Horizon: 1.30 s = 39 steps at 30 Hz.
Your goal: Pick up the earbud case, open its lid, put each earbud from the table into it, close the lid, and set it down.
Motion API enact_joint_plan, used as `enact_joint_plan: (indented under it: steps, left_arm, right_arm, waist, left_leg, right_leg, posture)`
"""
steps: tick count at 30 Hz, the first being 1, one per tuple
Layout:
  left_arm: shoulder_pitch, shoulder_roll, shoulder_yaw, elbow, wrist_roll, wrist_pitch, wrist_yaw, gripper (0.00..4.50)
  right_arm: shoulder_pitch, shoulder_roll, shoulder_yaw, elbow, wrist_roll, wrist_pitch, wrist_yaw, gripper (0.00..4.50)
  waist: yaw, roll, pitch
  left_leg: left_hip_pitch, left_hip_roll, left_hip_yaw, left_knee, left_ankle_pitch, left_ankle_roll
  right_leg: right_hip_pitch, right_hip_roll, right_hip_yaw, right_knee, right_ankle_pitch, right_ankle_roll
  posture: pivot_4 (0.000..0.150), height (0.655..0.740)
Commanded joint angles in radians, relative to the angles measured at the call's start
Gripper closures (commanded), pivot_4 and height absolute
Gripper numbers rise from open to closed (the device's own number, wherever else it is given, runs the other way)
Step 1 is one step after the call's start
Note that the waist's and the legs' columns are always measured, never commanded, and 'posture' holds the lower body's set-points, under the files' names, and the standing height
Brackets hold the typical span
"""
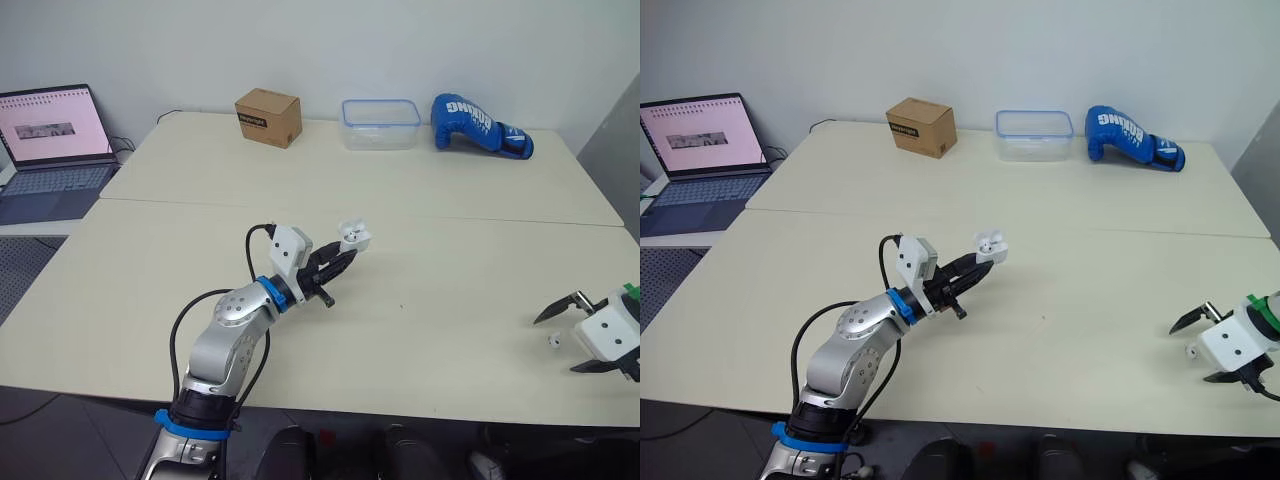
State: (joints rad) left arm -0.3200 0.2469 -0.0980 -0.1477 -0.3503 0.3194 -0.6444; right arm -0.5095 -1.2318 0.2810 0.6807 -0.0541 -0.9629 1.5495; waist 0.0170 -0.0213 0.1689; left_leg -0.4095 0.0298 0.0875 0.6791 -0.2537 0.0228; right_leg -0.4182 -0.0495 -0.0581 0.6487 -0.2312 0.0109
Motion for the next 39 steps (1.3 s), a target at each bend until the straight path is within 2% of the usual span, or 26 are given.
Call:
enact_joint_plan:
  steps: [1, 3, 5, 18, 27, 30, 36, 39]
  left_arm:
    - [-0.012, -0.004, 0.004, -0.026, -0.006, -0.012, 0.002, 3.77]
    - [-0.011, -0.005, 0.005, -0.029, -0.007, -0.011, 0.004, 3.77]
    - [-0.009, -0.004, 0.005, -0.031, -0.006, -0.009, 0.007, 3.77]
    - [-0.002, -0.001, 0.004, -0.049, -0.009, 0.001, 0.022, 3.77]
    - [0.009, -0.001, 0.003, -0.06, -0.006, 0.004, 0.032, 3.77]
    - [0.008, -0.001, 0.004, -0.061, -0.005, 0.004, 0.034, 3.77]
    - [0.01, 0.0, 0.006, -0.062, -0.006, 0.005, 0.035, 3.77]
    - [0.007, -0.002, 0.004, -0.06, -0.006, 0.005, 0.036, 3.77]
  right_arm:
    - [-0.047, 0.001, 0.029, 0.054, -0.053, -0.048, 0.013, 0.18]
    - [-0.069, 0.009, 0.048, 0.081, -0.09, -0.072, -0.004, 0.55]
    - [-0.096, 0.021, 0.06, 0.106, -0.128, -0.088, -0.033, 1.23]
    - [-0.216, 0.073, 0.139, 0.193, -0.314, -0.12, -0.163, 1.23]
    - [-0.224, 0.089, 0.171, 0.199, -0.333, -0.118, -0.167, 1.23]
    - [-0.222, 0.091, 0.182, 0.203, -0.34, -0.115, -0.169, 1.86]
    - [-0.235, 0.105, 0.19, 0.212, -0.356, -0.117, -0.169, 4.01]
    - [-0.234, 0.115, 0.187, 0.204, -0.347, -0.113, -0.165, 4.13]
  waist:
    - [0.0, 0.0, 0.0]
    - [0.0, 0.0, 0.0]
    - [0.0, 0.0, 0.0]
    - [-0.001, 0.001, 0.001]
    - [-0.001, 0.001, 0.0]
    - [-0.001, 0.001, 0.0]
    - [-0.01, 0.001, 0.0]
    - [-0.013, 0.001, 0.0]
  left_leg:
    - [0.001, 0.0, 0.0, 0.0, 0.0, 0.0]
    - [0.004, 0.0, 0.0, 0.0, 0.0, 0.0]
    - [0.009, 0.0, 0.0, -0.001, -0.001, 0.001]
    - [0.011, 0.0, 0.0, -0.001, -0.001, 0.0]
    - [0.011, 0.0, 0.0, -0.001, 0.0, 0.0]
    - [0.011, 0.0, 0.0, -0.001, -0.001, 0.0]
    - [0.012, 0.0, 0.0, -0.001, -0.001, 0.001]
    - [0.012, 0.0, 0.0, -0.001, -0.001, 0.001]
  right_leg:
    - [0.001, 0.0, 0.0, 0.0, 0.0, 0.0]
    - [0.005, -0.001, -0.001, -0.001, -0.001, -0.002]
    - [0.01, -0.002, -0.001, -0.001, -0.002, -0.003]
    - [0.011, -0.002, -0.001, -0.001, -0.002, -0.004]
    - [0.011, -0.003, -0.001, -0.001, -0.002, -0.004]
    - [0.012, -0.003, -0.002, -0.001, -0.002, -0.004]
    - [0.012, -0.003, -0.002, -0.001, -0.002, -0.004]
    - [0.013, -0.003, -0.002, -0.001, -0.002, -0.004]
  posture:
    - [0.15, 0.74]
    - [0.15, 0.74]
    - [0.15, 0.74]
    - [0.15, 0.74]
    - [0.15, 0.74]
    - [0.15, 0.74]
    - [0.15, 0.74]
    - [0.15, 0.74]
